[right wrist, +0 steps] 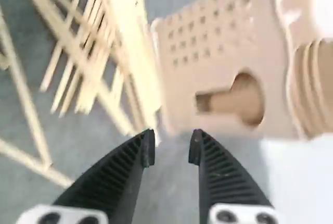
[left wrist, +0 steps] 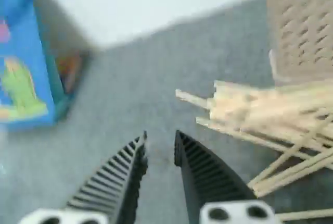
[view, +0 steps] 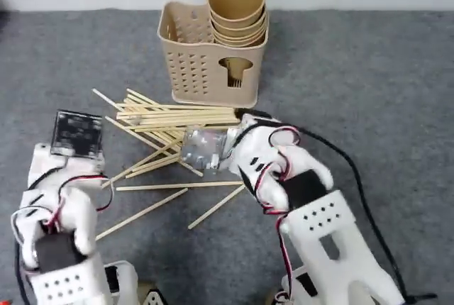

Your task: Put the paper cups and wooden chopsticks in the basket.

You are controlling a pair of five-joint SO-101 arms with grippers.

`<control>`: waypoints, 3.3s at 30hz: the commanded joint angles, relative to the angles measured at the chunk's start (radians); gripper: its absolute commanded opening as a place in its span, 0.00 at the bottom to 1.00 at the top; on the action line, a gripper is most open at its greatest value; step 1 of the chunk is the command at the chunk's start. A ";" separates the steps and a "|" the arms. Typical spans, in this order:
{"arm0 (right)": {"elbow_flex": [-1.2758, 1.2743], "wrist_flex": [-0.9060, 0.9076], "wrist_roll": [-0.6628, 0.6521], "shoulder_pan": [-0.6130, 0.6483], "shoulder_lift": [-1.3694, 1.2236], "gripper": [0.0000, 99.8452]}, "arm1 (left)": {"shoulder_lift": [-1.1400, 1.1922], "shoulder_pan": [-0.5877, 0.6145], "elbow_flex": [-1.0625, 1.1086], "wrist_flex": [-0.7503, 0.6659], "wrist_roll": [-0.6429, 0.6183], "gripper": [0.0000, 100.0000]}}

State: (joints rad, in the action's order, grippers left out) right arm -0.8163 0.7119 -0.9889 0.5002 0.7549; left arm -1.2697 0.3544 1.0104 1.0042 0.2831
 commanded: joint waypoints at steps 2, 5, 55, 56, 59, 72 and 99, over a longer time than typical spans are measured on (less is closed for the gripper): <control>-0.021 -0.091 -0.011 0.013 0.019 0.07 | 0.055 0.052 0.013 -0.028 -0.192 0.09; -0.020 -0.099 0.095 0.015 -0.012 0.04 | 0.103 0.049 0.016 -0.026 -0.331 0.09; 0.721 0.595 0.319 0.202 -0.992 0.20 | 0.137 -0.041 0.199 -0.026 -0.875 0.09; 0.720 0.581 0.334 0.203 -1.000 0.20 | 0.137 -0.041 0.199 -0.026 -0.875 0.09; 0.720 0.527 0.362 0.205 -1.040 0.20 | 0.137 -0.041 0.199 -0.026 -0.875 0.09; 0.753 0.550 0.520 0.291 -1.063 0.20 | 0.135 -0.040 0.199 -0.025 -0.875 0.09; 0.779 0.455 0.651 0.197 -1.194 0.01 | 0.144 0.334 0.199 -0.032 -0.878 0.09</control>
State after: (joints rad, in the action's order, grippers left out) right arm -0.0522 1.1815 -0.3721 0.6997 -0.4388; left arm -1.1347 0.6368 1.2144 0.9920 -0.5823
